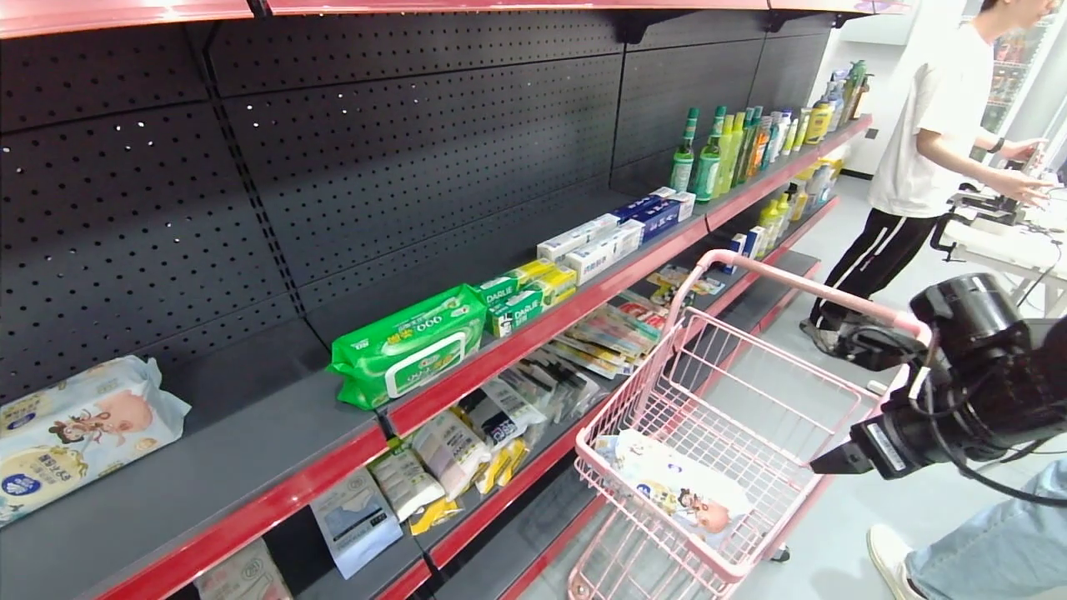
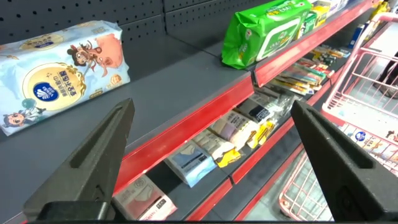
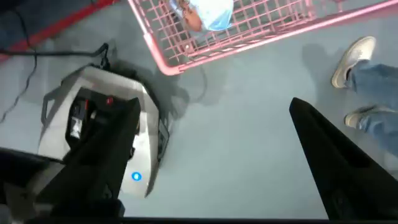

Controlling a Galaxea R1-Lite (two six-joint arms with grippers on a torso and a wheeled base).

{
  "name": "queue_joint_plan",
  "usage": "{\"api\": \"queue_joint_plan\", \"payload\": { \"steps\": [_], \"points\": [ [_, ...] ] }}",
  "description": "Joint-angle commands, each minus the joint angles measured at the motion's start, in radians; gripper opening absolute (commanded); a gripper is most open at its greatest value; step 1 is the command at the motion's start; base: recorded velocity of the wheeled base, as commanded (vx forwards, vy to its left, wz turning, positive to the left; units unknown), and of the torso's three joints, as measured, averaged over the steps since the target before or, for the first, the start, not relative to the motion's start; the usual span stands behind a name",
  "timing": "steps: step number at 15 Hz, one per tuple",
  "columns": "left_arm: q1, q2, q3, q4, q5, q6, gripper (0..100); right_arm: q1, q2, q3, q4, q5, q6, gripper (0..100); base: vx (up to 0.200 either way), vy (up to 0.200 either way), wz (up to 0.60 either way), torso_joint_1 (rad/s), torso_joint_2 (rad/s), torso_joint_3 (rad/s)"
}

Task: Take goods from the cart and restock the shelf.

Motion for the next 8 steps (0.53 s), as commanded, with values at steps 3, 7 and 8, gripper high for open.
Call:
{"api": "queue_joint_plan", "payload": {
  "steps": [3,7,8],
  "points": [
    [0.0,0.0,0.0,-0.001,0.0,0.001,100,0.016,0.336,-0.135,-0.01,0.03,-0.091,100,0.0,0.0,0.0,0.0,0.0,0.0],
    [0.0,0.0,0.0,-0.002,0.0,0.001,100,0.016,0.488,-0.244,-0.01,-0.001,-0.175,100,0.0,0.0,0.0,0.0,0.0,0.0],
    [0.0,0.0,0.0,-0.002,0.0,0.001,100,0.016,0.521,-0.272,-0.008,-0.001,-0.181,100,0.0,0.0,0.0,0.0,0.0,0.0]
  ]
}}
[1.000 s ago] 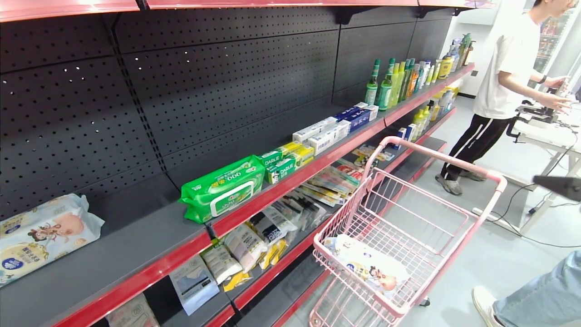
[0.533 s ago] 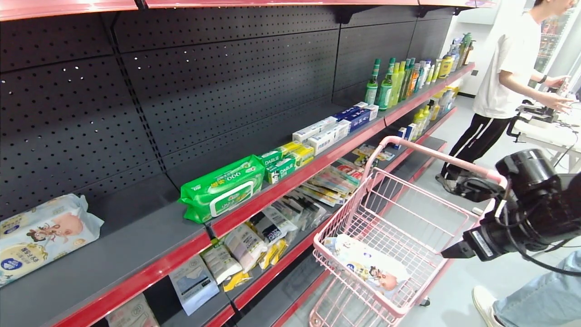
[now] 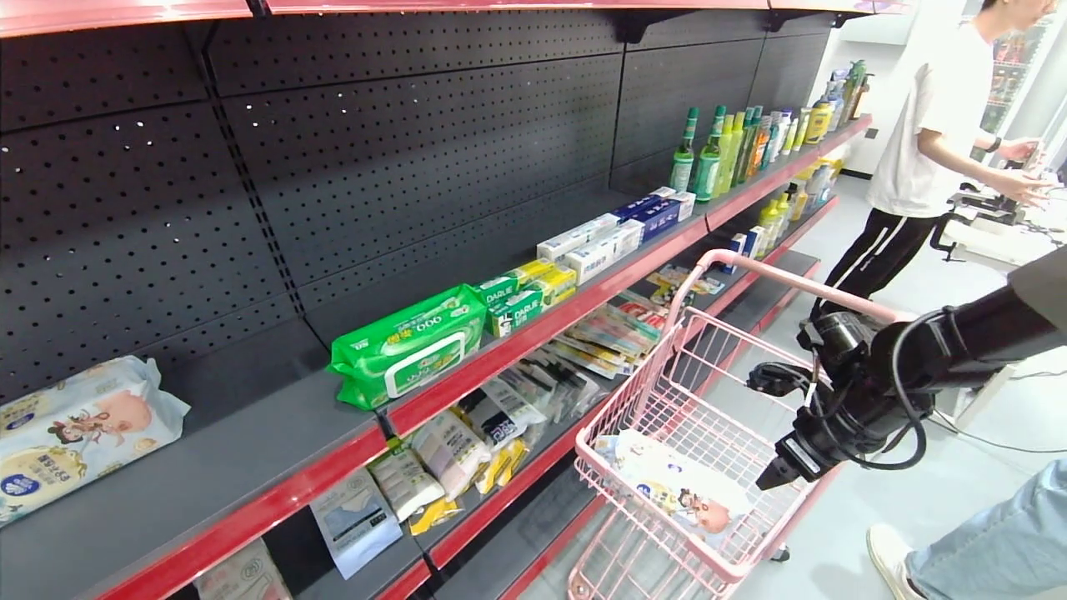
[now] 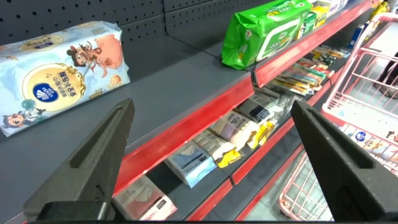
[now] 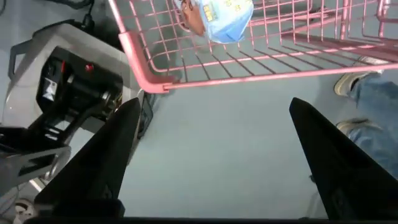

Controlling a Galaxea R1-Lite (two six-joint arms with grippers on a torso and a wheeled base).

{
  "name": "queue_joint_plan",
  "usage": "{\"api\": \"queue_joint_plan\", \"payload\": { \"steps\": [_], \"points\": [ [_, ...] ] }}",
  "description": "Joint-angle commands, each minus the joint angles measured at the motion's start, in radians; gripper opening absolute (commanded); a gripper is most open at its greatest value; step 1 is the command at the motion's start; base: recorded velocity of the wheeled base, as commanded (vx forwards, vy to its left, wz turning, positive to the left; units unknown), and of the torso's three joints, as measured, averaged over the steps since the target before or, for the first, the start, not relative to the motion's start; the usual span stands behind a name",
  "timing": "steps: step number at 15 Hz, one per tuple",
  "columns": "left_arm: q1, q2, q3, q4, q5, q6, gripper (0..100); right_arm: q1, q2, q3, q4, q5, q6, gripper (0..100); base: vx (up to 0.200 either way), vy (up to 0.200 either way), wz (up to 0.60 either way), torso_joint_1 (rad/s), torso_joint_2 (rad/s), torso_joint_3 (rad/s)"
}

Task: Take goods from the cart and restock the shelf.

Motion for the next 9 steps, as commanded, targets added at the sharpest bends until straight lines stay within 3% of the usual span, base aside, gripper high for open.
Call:
{"api": "queue_joint_plan", "payload": {
  "steps": [1,9],
  "points": [
    [0.0,0.0,0.0,0.001,0.0,0.0,100,-0.002,0.118,-0.067,0.009,-0.001,-0.018,100,0.0,0.0,0.0,-0.071,0.09,0.071],
    [0.0,0.0,0.0,0.001,0.0,0.0,100,-0.028,0.233,-0.209,0.009,0.008,-0.221,100,0.0,0.0,0.0,-0.138,0.31,0.169]
  ]
}}
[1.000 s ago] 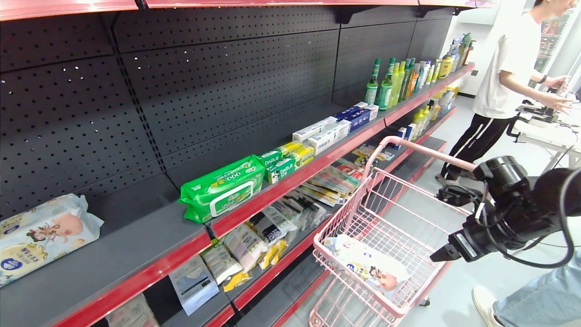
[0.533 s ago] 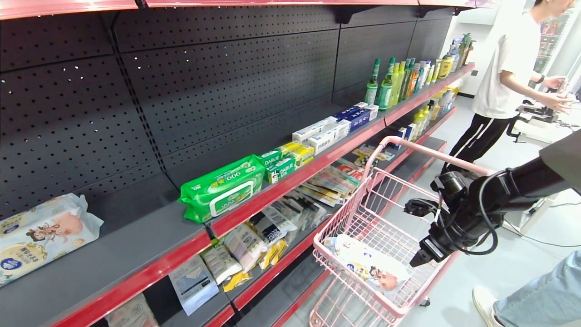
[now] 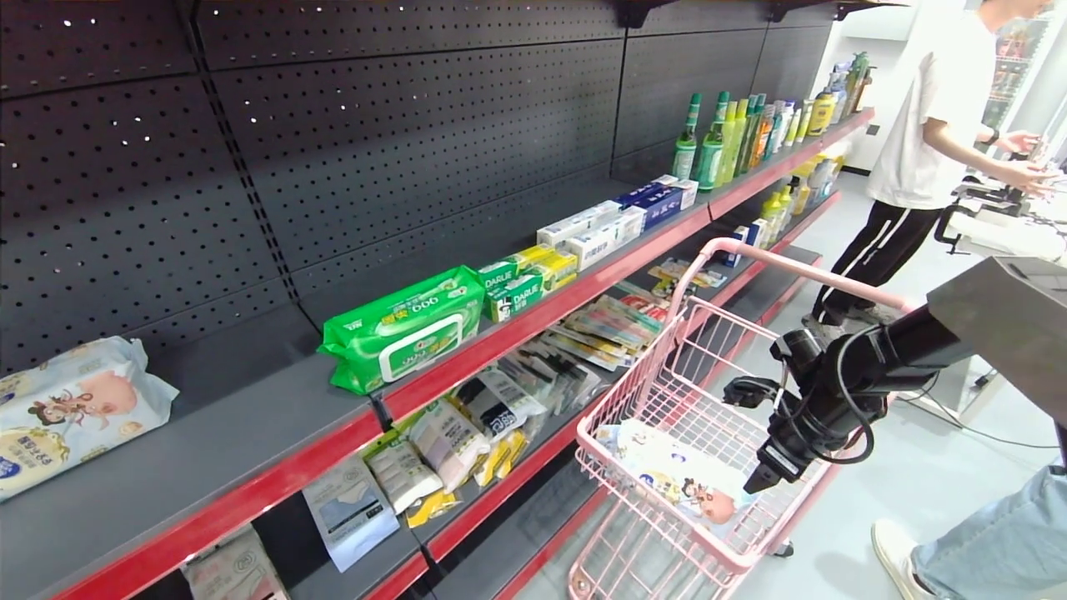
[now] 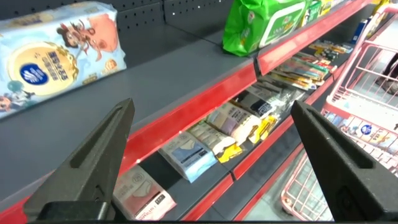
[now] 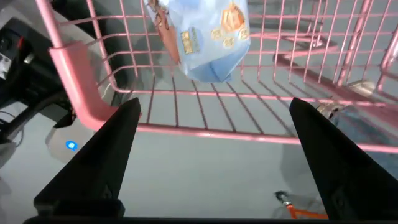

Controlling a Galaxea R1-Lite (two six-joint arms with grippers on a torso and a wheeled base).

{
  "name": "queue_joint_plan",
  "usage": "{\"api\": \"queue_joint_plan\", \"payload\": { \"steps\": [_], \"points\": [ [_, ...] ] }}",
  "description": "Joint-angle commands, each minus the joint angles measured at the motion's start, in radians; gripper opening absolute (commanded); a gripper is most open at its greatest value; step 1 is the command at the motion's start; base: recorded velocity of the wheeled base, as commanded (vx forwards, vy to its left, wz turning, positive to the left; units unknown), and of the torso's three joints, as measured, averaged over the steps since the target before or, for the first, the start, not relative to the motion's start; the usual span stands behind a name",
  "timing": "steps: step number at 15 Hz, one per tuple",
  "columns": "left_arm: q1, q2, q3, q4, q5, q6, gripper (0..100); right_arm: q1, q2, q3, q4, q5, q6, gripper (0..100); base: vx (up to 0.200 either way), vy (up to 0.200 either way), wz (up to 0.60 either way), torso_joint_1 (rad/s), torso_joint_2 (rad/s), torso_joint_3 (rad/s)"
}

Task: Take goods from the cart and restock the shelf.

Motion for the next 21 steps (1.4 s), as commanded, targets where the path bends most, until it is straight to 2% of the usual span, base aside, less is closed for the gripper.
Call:
{"api": "queue_joint_plan", "payload": {
  "steps": [1,8,12,17,21],
  "points": [
    [0.0,0.0,0.0,0.0,0.0,0.0,100,-0.01,0.024,-0.049,0.002,0.009,-0.041,100,0.0,0.0,0.0,-0.139,0.34,0.198],
    [0.0,0.0,-0.002,0.0,0.0,0.0,100,-0.006,0.034,-0.089,0.008,0.068,-0.062,100,0.0,0.0,0.0,-0.093,0.22,0.124],
    [0.0,0.0,-0.002,0.0,0.0,0.0,100,-0.011,0.008,-0.11,0.092,0.122,-0.058,100,0.0,0.0,0.0,0.0,0.0,0.0],
    [0.0,0.0,-0.002,0.0,0.0,0.0,100,-0.011,0.035,-0.108,0.094,0.124,-0.064,100,0.0,0.0,0.0,-0.124,0.3,0.166],
    [0.0,0.0,-0.002,0.0,0.0,0.0,100,-0.013,0.041,-0.121,0.094,0.125,-0.064,100,0.0,0.0,0.0,-0.016,0.05,0.032]
  ]
}}
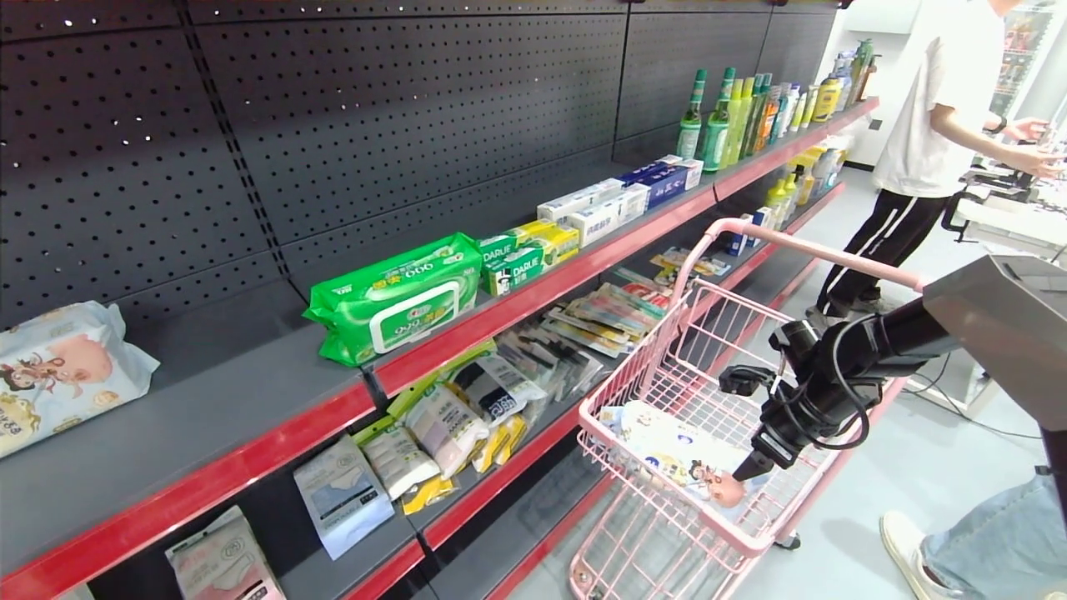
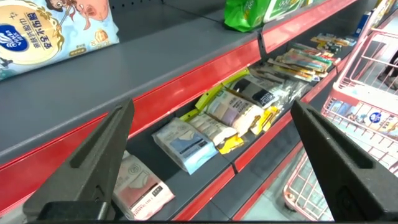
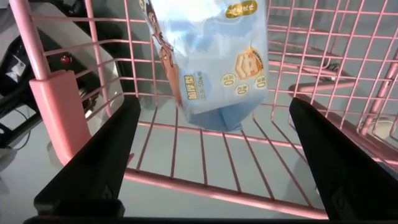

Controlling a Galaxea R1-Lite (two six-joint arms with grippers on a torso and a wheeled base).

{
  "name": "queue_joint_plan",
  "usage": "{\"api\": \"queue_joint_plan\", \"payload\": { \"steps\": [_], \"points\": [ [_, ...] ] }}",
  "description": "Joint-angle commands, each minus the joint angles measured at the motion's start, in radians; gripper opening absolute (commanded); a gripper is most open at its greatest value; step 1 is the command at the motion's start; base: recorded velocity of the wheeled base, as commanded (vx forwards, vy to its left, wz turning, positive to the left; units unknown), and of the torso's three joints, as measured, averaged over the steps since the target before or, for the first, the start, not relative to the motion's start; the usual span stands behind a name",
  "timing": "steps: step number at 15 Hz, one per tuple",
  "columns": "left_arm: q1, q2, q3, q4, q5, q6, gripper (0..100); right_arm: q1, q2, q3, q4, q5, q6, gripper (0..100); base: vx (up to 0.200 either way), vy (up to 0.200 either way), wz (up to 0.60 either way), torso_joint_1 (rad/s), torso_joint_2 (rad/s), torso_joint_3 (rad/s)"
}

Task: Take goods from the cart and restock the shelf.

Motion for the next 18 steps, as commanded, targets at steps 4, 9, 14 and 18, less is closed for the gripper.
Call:
{"api": "queue_joint_plan", "payload": {
  "steps": [4,9,14,18],
  "points": [
    [0.0,0.001,0.0,0.0,0.0,0.0,100,0.002,0.028,-0.002,0.0,0.026,0.0,100,0.0,0.0,0.0,-0.014,0.03,0.019],
    [0.0,0.001,0.0,0.0,0.0,0.0,100,0.0,0.033,-0.015,0.0,0.026,-0.003,100,0.0,0.0,0.0,-0.092,0.22,0.128],
    [0.0,0.001,0.0,0.0,0.0,0.0,100,0.005,0.085,-0.068,0.0,0.066,0.001,100,0.0,0.0,0.0,0.0,0.0,0.0],
    [-0.002,0.01,0.0,0.0,0.0,0.0,100,0.023,0.103,-0.061,-0.002,0.066,0.044,100,0.0,0.0,0.0,0.0,0.0,0.0]
  ]
}}
